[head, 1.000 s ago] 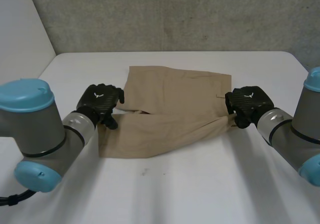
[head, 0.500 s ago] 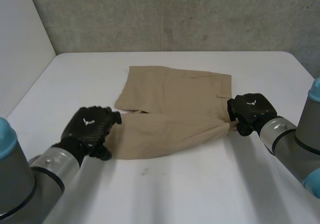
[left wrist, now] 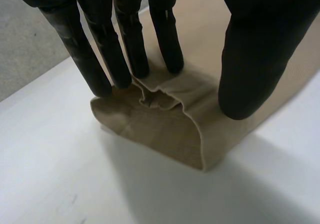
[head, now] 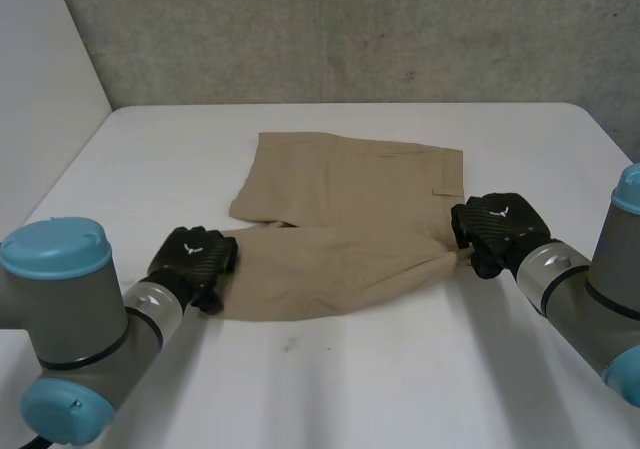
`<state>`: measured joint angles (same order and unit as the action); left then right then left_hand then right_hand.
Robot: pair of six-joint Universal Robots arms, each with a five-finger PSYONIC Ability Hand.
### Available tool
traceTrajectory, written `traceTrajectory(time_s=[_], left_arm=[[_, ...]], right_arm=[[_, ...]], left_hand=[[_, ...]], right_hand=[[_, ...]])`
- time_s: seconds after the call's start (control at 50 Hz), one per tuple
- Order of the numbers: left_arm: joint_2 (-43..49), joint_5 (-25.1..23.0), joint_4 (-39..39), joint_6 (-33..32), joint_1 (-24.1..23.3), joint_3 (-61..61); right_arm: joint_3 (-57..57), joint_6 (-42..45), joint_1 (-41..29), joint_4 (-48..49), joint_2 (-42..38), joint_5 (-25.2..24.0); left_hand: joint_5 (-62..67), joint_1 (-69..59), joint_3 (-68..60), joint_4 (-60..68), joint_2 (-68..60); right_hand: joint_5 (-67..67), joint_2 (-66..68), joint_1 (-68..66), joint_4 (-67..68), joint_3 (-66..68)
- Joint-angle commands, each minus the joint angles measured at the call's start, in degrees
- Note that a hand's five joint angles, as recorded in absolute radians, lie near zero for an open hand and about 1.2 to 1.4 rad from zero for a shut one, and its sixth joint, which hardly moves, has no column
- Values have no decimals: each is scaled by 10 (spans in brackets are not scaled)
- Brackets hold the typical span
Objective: Fold the shorts.
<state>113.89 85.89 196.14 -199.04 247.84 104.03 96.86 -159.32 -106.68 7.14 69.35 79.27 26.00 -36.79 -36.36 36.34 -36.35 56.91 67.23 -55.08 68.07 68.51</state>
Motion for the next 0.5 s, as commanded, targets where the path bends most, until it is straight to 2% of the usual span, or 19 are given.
traceTrajectory(time_s=[0.02,0.16,0.2,0.32,0.44,0.46,0.5], left_arm=[[10,2,0,-28,4,-5],[-36,1,-3,-23,0,10],[-93,-2,-6,-21,-2,34],[-162,-3,-16,-21,-2,66],[-188,-7,-43,-23,12,79],[-186,-8,-42,-23,12,79],[-185,-9,-40,-22,12,75]], right_arm=[[0,1,2,4,0,1],[0,6,1,4,0,4],[0,8,-1,1,2,3],[-1,18,-4,-19,19,1],[-1,43,-4,-45,34,-2],[-1,43,-4,-45,34,-2],[-1,45,-5,-45,33,-2]], left_hand=[[434,-427,-431,431,-431],[440,-432,-436,437,-436],[440,-432,-436,437,-436],[440,-432,-436,437,-436],[440,-432,-436,437,-436],[404,-396,-400,400,-400],[150,-143,-147,147,-147]], right_hand=[[131,128,-249,119,115],[131,128,-249,119,115],[131,128,-249,119,115],[131,128,-249,119,115],[131,128,-249,119,115],[131,128,-249,119,115],[131,128,-249,119,115]])
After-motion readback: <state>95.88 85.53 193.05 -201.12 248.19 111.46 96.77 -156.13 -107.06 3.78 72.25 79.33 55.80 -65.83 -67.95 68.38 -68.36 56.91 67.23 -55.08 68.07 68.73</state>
